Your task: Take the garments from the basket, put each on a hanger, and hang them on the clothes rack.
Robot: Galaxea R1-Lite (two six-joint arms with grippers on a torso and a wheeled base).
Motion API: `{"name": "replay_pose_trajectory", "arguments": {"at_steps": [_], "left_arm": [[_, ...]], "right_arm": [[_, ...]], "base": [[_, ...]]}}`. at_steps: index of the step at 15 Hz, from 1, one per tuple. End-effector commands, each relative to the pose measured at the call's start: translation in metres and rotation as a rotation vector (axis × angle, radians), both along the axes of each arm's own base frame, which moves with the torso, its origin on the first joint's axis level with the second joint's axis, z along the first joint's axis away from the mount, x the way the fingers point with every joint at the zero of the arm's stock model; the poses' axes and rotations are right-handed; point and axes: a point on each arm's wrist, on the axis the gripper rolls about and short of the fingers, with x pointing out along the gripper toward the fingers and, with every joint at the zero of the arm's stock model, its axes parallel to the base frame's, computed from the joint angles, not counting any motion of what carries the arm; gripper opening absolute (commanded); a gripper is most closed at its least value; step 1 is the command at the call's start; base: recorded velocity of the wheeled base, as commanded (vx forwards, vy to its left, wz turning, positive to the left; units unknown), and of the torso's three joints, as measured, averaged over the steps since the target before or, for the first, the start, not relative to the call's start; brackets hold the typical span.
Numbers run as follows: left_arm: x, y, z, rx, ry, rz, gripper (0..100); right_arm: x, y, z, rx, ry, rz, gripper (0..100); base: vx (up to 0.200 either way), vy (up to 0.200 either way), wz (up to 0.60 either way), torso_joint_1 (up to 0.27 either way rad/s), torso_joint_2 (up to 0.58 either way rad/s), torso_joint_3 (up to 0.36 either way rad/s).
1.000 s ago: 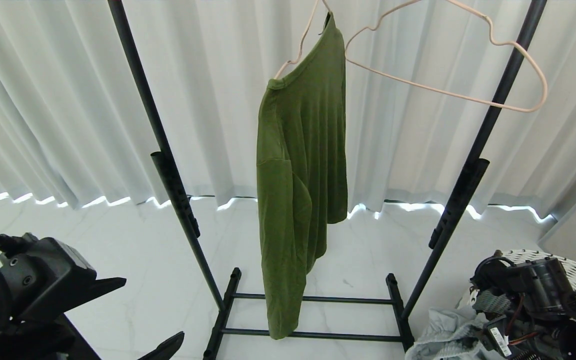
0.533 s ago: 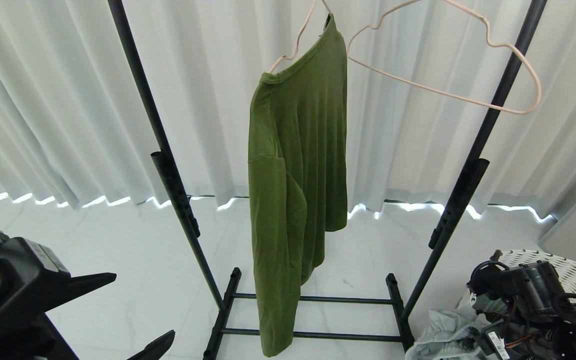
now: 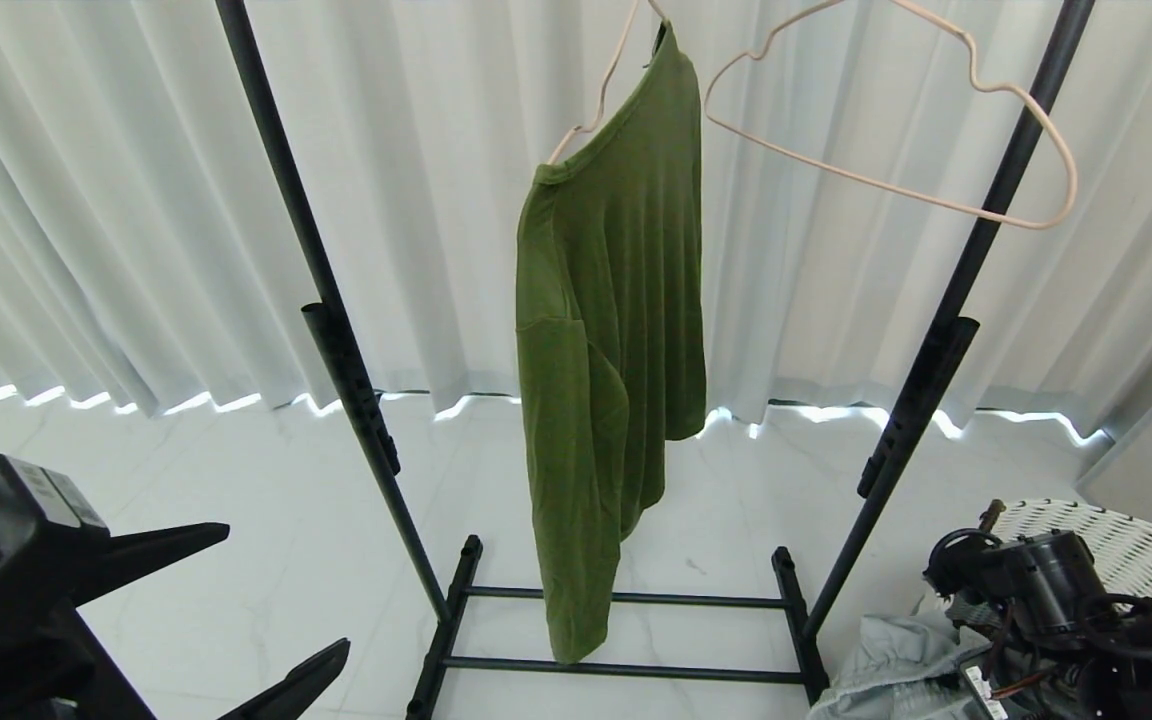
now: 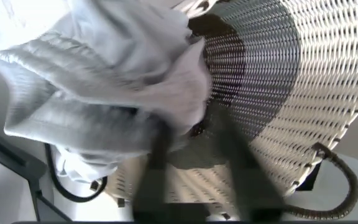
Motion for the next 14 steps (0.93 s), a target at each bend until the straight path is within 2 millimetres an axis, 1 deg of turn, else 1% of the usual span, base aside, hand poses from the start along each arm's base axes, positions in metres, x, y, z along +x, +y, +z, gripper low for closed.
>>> {"name": "replay_pose_trajectory", "arguments": {"at_steps": [1, 2, 3, 4, 5, 7, 8, 9, 10, 11, 12, 14], "left_arm": [[0.001, -0.001, -0.001, 0.005, 0.004, 0.0, 100], [0.001, -0.001, -0.001, 0.007, 0.007, 0.0, 100], [0.001, -0.001, -0.002, 0.01, 0.007, -0.001, 100], [0.001, -0.001, -0.004, 0.018, 0.015, -0.001, 100], [0.001, -0.001, -0.008, 0.036, 0.021, 0.001, 100], [-0.001, 0.002, -0.014, 0.074, 0.018, -0.005, 100], [-0.001, 0.002, -0.015, 0.076, 0.014, 0.003, 100], [0.001, 0.001, -0.016, 0.085, 0.002, 0.031, 100], [0.001, 0.001, -0.016, 0.087, 0.001, 0.036, 100], [0.003, 0.003, -0.022, 0.112, -0.007, 0.099, 100], [0.004, 0.005, -0.025, 0.129, -0.004, 0.121, 100], [0.004, 0.005, -0.025, 0.122, -0.011, 0.128, 100]], "right_arm": [[-0.002, 0.001, 0.004, 0.004, -0.016, 0.008, 0], [-0.001, 0.003, 0.01, 0.012, -0.046, 0.013, 0], [0.0, 0.005, 0.023, 0.029, -0.101, 0.027, 0], [0.001, 0.009, 0.041, 0.041, -0.173, 0.055, 0], [-0.001, 0.012, 0.066, 0.038, -0.249, 0.105, 0], [-0.008, 0.01, 0.123, -0.01, -0.359, 0.183, 0], [-0.01, 0.009, 0.138, -0.014, -0.385, 0.191, 0], [-0.017, 0.008, 0.167, -0.003, -0.433, 0.199, 0], [-0.018, 0.008, 0.169, -0.001, -0.437, 0.2, 0], [-0.033, 0.004, 0.196, 0.013, -0.472, 0.213, 0], [-0.04, 0.003, 0.204, 0.019, -0.481, 0.226, 0], [-0.054, 0.004, 0.214, 0.036, -0.496, 0.266, 0]], "base": [[0.0, 0.0, 0.0, 0.0, 0.0, 0.0], [0.0, 0.0, 0.0, 0.0, 0.0, 0.0], [0.0, 0.0, 0.0, 0.0, 0.0, 0.0], [0.0, 0.0, 0.0, 0.0, 0.0, 0.0], [0.0, 0.0, 0.0, 0.0, 0.0, 0.0], [0.0, 0.0, 0.0, 0.0, 0.0, 0.0], [0.0, 0.0, 0.0, 0.0, 0.0, 0.0], [0.0, 0.0, 0.0, 0.0, 0.0, 0.0], [0.0, 0.0, 0.0, 0.0, 0.0, 0.0], [-0.2, 0.0, 0.0, -0.002, 0.0, 0.002], [-0.2, 0.0, 0.0, 0.007, 0.0, 0.002], [-0.2, 0.0, 0.0, 0.005, 0.0, 0.002]]}}
